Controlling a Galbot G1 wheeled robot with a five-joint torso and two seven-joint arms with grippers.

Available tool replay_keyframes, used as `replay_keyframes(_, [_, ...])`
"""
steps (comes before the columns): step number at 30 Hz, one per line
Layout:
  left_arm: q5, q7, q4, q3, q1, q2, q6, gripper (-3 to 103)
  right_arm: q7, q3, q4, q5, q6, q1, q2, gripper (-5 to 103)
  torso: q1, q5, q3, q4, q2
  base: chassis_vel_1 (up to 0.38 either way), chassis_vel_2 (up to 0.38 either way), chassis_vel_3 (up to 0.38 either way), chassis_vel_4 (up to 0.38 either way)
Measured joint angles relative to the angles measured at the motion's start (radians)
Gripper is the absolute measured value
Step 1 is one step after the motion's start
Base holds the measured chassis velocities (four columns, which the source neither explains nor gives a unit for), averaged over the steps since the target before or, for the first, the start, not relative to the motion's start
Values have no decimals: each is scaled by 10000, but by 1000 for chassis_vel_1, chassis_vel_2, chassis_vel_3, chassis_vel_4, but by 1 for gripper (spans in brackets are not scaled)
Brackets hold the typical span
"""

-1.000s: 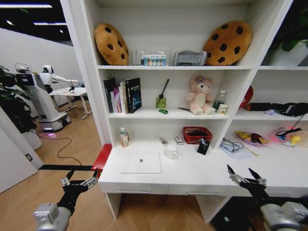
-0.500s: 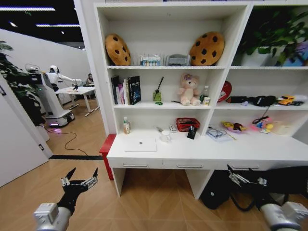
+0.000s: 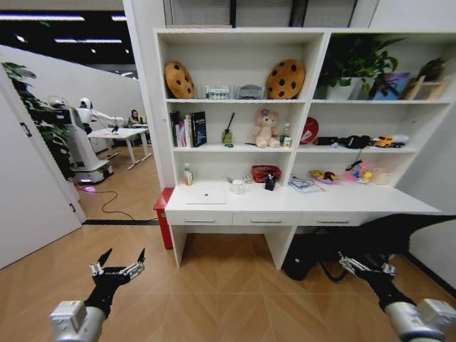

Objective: Organize the objects on the table.

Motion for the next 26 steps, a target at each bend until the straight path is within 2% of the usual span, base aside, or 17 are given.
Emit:
replay_keyframes(4, [0, 0, 0, 0, -1, 0, 0, 100, -1, -2, 1, 0, 0, 15, -2, 100, 15, 3, 5, 8, -7, -60, 54, 96, -29])
replay_keyframes(10, [0, 0, 0, 0, -2, 0, 0, 100, 0, -2, 1, 0, 0, 12, -1, 100, 7, -3, 1, 0, -5, -14, 31, 20, -17])
replay_keyframes(26, [0, 0, 0, 0, -2, 0, -1, 100, 0, -2, 3, 0, 0, 8, -1, 100, 1, -1, 0, 3, -1, 0, 0, 0, 0])
